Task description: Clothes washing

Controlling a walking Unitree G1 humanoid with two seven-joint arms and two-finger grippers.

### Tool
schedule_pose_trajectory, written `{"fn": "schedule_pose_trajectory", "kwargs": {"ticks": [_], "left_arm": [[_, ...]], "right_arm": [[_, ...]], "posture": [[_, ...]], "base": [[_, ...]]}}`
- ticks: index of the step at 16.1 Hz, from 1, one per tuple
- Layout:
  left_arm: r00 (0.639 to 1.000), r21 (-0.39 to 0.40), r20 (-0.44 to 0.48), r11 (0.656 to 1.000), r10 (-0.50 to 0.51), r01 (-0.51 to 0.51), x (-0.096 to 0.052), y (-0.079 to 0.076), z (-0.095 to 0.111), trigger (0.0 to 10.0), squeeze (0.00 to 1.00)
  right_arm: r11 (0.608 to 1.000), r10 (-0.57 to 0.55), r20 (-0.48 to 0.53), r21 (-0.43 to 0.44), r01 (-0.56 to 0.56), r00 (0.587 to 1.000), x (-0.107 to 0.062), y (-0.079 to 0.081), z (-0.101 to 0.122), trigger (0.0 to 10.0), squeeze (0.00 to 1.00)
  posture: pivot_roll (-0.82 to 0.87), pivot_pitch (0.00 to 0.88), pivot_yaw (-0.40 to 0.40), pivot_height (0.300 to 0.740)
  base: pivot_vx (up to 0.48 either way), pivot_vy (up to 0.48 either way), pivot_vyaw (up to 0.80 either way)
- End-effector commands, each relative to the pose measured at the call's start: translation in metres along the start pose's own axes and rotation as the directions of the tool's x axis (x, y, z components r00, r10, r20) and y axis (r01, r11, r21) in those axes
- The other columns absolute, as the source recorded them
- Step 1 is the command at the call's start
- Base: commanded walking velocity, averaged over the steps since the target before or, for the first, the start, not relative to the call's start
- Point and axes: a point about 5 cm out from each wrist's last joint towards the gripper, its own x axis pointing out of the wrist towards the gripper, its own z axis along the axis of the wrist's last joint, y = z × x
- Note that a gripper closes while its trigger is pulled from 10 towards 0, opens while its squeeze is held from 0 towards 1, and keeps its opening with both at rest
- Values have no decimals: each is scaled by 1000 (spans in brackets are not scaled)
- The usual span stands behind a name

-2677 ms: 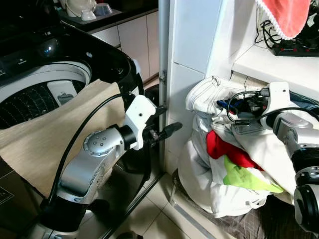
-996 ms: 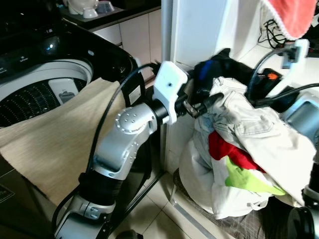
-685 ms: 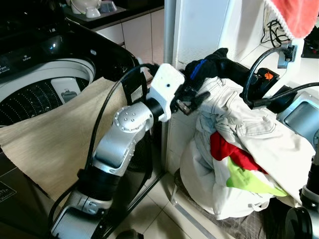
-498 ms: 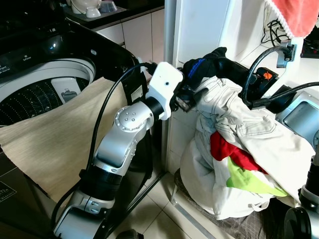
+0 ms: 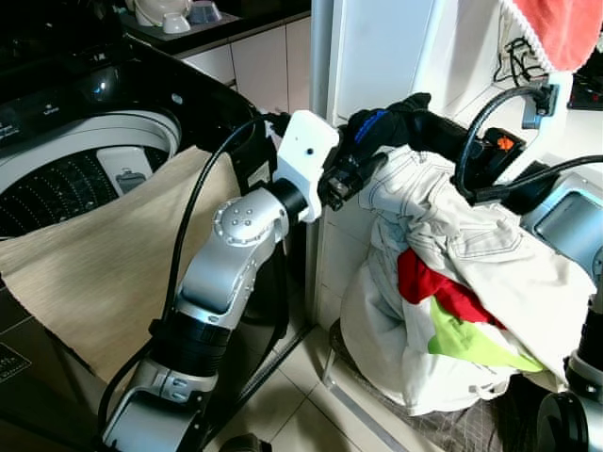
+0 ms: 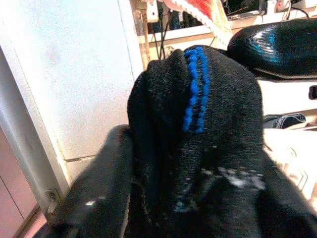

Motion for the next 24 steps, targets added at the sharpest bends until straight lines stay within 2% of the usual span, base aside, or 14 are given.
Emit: {"fn": "schedule_pose_trajectory", "kwargs": {"ticks": [1,16,17,18,21,24], "left_arm": [[1000,0,8,1000,4,-4,-1,3,2,0,0],[999,-2,5,999,34,-34,-4,11,0,0,0],[999,-2,7,999,41,-41,-5,12,1,0,0],[998,-6,8,998,57,-57,-5,15,1,0,0],[995,-9,11,995,102,-102,-6,24,3,0,0],[978,38,-3,978,207,-206,-12,52,8,0,0]], "right_arm": [[1000,17,-1,-9,-17,1000,0,5,1,0,0],[999,47,-6,-5,-47,999,7,14,-2,0,0],[999,47,-4,-15,-47,999,7,14,-2,3569,580],[999,37,-7,-18,-37,999,7,13,-3,10000,1000],[999,51,-8,1,-51,999,6,14,-5,10000,1000],[997,62,-21,-37,-62,998,3,18,-6,10000,1000]], "posture": [[-61,0,28,740],[-46,0,24,740],[-46,0,24,740],[-46,0,24,740],[-45,0,25,740],[-45,0,24,740]], "base": [[0,0,0],[0,0,0],[0,0,0],[0,0,0],[0,0,0],[0,0,0]]}}
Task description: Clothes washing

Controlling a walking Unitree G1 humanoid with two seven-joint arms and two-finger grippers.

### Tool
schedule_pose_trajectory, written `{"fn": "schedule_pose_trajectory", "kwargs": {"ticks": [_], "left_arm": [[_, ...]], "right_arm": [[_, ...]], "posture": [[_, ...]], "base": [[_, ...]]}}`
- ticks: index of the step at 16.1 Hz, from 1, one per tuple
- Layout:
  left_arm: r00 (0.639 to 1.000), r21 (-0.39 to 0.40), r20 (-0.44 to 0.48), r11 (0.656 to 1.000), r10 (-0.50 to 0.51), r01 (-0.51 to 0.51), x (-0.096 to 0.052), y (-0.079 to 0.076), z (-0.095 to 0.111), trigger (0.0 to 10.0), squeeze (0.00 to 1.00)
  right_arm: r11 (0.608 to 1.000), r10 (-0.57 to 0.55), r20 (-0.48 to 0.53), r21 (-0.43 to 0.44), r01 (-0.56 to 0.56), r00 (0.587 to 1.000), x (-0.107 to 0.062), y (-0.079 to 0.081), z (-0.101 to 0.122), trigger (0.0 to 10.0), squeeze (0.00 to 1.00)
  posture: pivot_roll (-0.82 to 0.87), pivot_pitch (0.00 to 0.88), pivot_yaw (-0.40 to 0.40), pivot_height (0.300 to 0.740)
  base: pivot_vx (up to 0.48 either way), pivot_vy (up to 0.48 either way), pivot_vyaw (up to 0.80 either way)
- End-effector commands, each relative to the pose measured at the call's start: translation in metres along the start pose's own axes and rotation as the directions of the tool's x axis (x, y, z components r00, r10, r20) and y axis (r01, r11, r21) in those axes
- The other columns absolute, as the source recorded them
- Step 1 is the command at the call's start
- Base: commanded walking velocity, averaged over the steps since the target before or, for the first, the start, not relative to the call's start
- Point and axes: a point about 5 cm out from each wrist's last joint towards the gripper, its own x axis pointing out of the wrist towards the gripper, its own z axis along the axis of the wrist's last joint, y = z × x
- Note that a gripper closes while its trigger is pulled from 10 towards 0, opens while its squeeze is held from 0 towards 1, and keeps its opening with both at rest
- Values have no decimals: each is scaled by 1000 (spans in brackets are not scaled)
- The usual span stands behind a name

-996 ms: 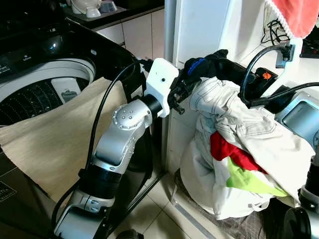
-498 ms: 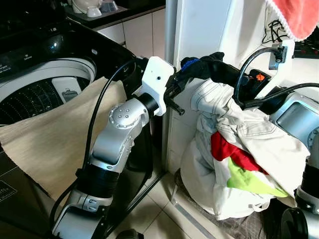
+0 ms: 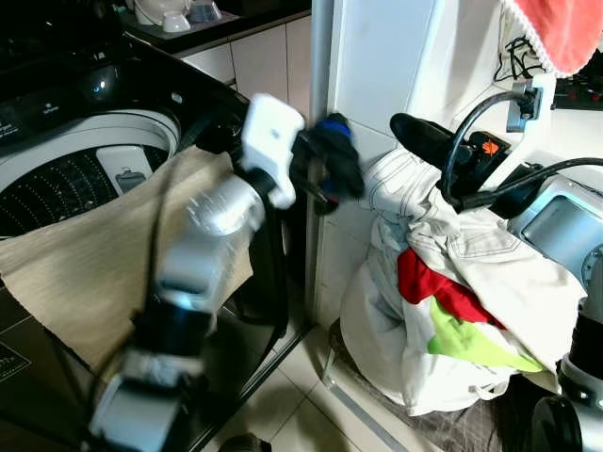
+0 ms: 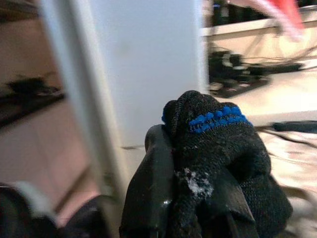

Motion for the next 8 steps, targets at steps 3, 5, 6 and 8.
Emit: {"fn": "schedule_pose_trajectory", "kwargs": {"ticks": [3,5,6,8], "left_arm": [[977,139,18,967,213,-213,-2,57,22,0,0],[880,474,58,763,471,-439,-21,132,62,0,0],[838,583,20,675,545,-453,-31,154,66,0,0],[779,648,-171,665,603,-372,-48,177,44,10000,0]], "right_arm": [[998,7,-35,-63,-9,999,-2,7,-3,10000,0],[992,13,-73,-122,-22,997,-2,13,-9,10000,0],[988,25,-104,-151,-41,994,0,18,-14,10000,0],[971,70,-191,-210,-110,979,4,31,-30,10000,0]], "posture": [[-48,0,34,740],[-46,0,39,740],[-46,0,42,740],[-45,0,44,740]], "base": [[0,0,0],[0,0,0],[0,0,0],[0,0,0]]}}
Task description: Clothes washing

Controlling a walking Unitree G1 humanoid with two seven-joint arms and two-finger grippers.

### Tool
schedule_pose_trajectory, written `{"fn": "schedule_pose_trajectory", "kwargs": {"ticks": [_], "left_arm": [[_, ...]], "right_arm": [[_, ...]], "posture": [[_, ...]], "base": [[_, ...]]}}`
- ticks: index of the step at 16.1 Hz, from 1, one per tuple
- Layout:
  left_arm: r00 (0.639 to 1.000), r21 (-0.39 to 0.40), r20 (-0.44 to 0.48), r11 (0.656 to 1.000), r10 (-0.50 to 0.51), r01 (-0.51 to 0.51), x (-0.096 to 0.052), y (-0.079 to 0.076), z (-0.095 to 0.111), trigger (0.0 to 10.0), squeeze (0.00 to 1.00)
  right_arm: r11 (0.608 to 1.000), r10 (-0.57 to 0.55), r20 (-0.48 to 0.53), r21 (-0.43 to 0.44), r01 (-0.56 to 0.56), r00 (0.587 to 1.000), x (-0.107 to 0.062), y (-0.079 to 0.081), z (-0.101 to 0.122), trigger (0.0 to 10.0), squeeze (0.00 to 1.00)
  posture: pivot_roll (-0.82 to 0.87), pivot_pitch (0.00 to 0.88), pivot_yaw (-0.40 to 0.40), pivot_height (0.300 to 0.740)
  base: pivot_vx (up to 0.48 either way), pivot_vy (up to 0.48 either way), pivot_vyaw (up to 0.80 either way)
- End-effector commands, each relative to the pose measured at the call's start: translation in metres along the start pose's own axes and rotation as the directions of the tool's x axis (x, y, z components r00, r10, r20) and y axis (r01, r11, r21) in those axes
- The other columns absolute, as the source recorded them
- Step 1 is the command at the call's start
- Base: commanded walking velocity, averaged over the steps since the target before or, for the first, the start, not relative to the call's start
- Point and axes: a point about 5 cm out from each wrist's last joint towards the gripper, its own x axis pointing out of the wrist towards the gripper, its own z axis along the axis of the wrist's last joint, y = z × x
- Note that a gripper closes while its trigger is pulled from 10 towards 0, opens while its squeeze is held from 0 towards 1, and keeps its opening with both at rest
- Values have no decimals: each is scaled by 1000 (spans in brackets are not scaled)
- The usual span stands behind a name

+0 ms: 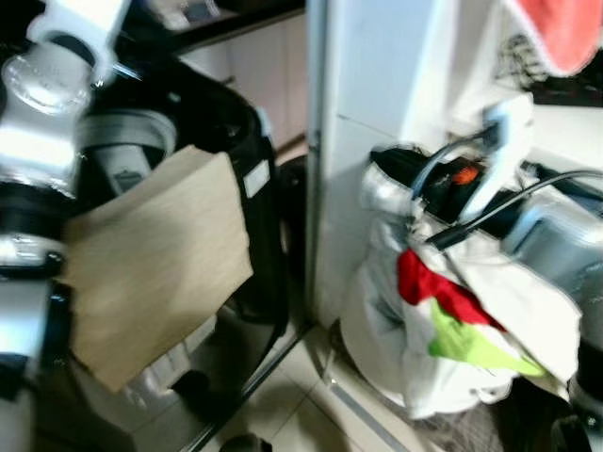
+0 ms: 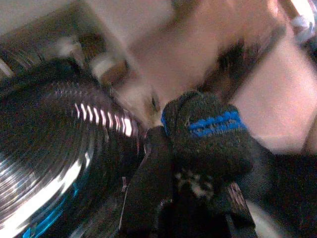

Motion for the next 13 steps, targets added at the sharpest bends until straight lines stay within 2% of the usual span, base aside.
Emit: {"fn": "schedule_pose_trajectory", "kwargs": {"ticks": [1,2,3,4,7,8,13], "left_arm": [[991,5,-91,995,-102,103,0,-20,-21,10000,0],[988,-11,-98,993,-117,116,0,-22,-28,10000,0],[981,-36,-138,990,-137,133,0,-24,-36,10000,1000],[975,-45,-158,987,-158,152,0,-26,-40,10000,1000],[930,-64,-302,978,-209,199,-2,-25,-63,10000,1000],[923,-64,-319,977,-214,205,-3,-24,-66,10000,1000],[917,63,-394,994,-61,93,-8,0,-79,10000,1000]], "right_arm": [[998,45,-18,-50,-46,999,2,11,-2,10000,0],[996,56,-38,-62,-58,998,5,15,-6,10000,0],[996,58,-47,-65,-61,997,7,17,-9,10000,0],[996,59,-51,-69,-63,997,8,18,-10,10000,0],[993,61,-67,-93,-68,996,8,21,-15,10000,0],[993,59,-70,-95,-66,996,8,21,-15,10000,0],[995,-39,-73,-96,32,997,10,9,-18,10000,0]], "posture": [[-45,0,44,740],[-43,0,42,740],[-43,0,42,740],[-46,0,43,740],[-46,0,43,740],[-46,0,43,740],[-46,0,47,740]], "base": [[0,0,0],[0,0,0],[0,0,0],[0,0,0],[0,0,0],[0,0,0],[0,0,0]]}}
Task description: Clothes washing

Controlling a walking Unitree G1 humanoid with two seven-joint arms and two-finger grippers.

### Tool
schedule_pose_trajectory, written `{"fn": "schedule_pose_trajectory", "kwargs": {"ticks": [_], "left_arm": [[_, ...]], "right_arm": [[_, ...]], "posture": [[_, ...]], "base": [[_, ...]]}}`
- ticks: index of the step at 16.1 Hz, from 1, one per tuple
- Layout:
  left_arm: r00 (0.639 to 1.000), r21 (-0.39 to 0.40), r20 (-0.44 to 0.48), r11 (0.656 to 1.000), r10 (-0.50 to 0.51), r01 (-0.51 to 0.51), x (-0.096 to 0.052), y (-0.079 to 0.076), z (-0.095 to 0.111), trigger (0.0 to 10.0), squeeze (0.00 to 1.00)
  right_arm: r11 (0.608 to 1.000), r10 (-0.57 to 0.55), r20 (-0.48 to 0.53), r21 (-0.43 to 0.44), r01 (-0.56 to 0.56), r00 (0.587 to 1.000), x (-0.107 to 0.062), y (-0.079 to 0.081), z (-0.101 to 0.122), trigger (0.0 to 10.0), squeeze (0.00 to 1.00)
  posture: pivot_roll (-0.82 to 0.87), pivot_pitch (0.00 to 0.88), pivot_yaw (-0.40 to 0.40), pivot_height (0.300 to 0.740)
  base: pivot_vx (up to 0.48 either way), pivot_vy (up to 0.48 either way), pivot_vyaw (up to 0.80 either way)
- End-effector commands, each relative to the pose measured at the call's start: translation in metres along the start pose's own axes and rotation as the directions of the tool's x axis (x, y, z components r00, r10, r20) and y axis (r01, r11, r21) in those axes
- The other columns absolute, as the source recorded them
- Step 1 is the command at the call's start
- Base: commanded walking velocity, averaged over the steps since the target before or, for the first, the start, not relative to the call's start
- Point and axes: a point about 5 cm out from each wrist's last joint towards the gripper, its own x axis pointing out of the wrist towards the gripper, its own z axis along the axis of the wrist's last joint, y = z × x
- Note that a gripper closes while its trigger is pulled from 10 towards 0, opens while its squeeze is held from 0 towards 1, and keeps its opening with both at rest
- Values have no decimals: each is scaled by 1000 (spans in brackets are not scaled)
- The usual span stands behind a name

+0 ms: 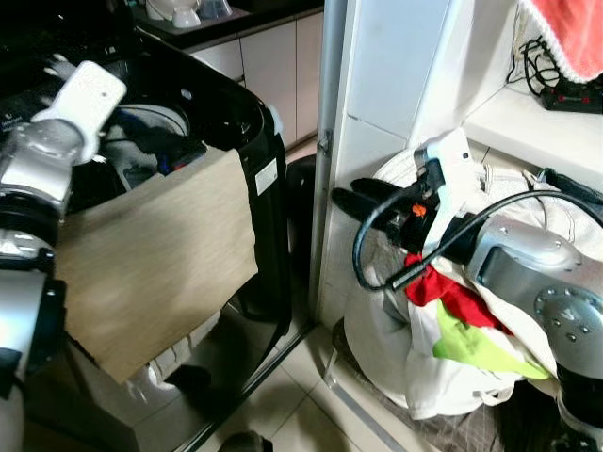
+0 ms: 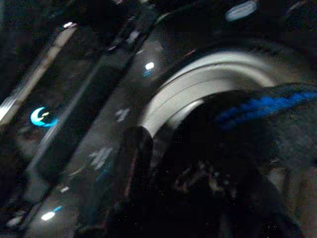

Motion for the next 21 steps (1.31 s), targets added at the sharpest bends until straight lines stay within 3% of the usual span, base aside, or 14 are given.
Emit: {"fn": "schedule_pose_trajectory", "kwargs": {"ticks": [1,4,5,6,8,9,10,12,14,16,17,18,20,21], "left_arm": [[999,22,3,999,48,-48,-2,13,5,10000,1000],[1000,42,-18,999,26,-25,-1,11,-2,10000,1000],[1000,-1,11,1000,-25,25,0,3,0,10000,12],[995,-121,61,989,-79,86,1,-7,5,10000,0],[984,-220,128,964,-124,150,3,-21,13,10000,0],[988,-168,113,978,-102,120,3,-22,11,10000,0],[998,61,43,997,39,-41,2,-7,-2,10000,0],[990,228,-13,965,138,-132,-3,15,-16,10000,0],[976,325,-82,931,202,-165,-9,35,-30,10000,0],[966,348,-75,914,248,-208,-13,50,-32,10000,0],[966,295,-44,927,255,-232,-15,57,-28,10000,0],[984,178,4,968,180,-177,-13,49,-20,10000,0],[992,91,26,988,125,-127,-9,36,-16,10000,0],[988,28,88,991,126,-129,-7,30,-9,10000,0]], "right_arm": [[999,-33,-2,3,33,999,1,-4,-1,10000,0],[986,-161,-34,24,162,986,3,-21,-7,10000,0],[967,-250,-34,30,251,968,3,-32,-9,10000,0],[943,-330,-29,32,331,944,2,-43,-10,10000,0],[881,-472,-56,-4,473,880,-1,-62,-18,10000,0],[850,-526,-69,-57,523,848,-3,-68,-21,10000,0],[831,-556,-68,-56,553,829,-4,-72,-23,10000,0],[818,-576,-58,-46,574,816,-5,-75,-24,10000,0],[818,-575,-56,-62,572,816,-4,-75,-25,10000,0],[822,-569,-48,-67,566,821,-3,-74,-24,10000,0],[825,-564,-43,-62,562,824,-2,-73,-24,10000,0],[823,-567,-44,-60,564,823,-2,-74,-26,10000,0],[813,-581,-48,-68,578,812,-1,-76,-28,10000,0],[808,-588,-42,-69,585,808,-1,-77,-27,10000,0]], "posture": [[-46,0,47,740],[-37,0,43,740],[-37,0,43,740],[-37,0,43,740],[-38,0,49,740],[-38,0,49,740],[-36,0,47,740],[-33,0,48,740],[-35,0,52,740],[-35,0,52,740],[-28,0,50,740],[-24,0,49,740],[-22,0,47,740],[-23,0,48,740]], "base": [[0,0,0],[0,0,0],[0,0,0],[0,0,0],[0,0,0],[0,0,0],[0,0,0],[0,0,0],[0,0,0],[0,0,0],[0,0,0],[0,0,0],[0,0,0],[0,0,0]]}}
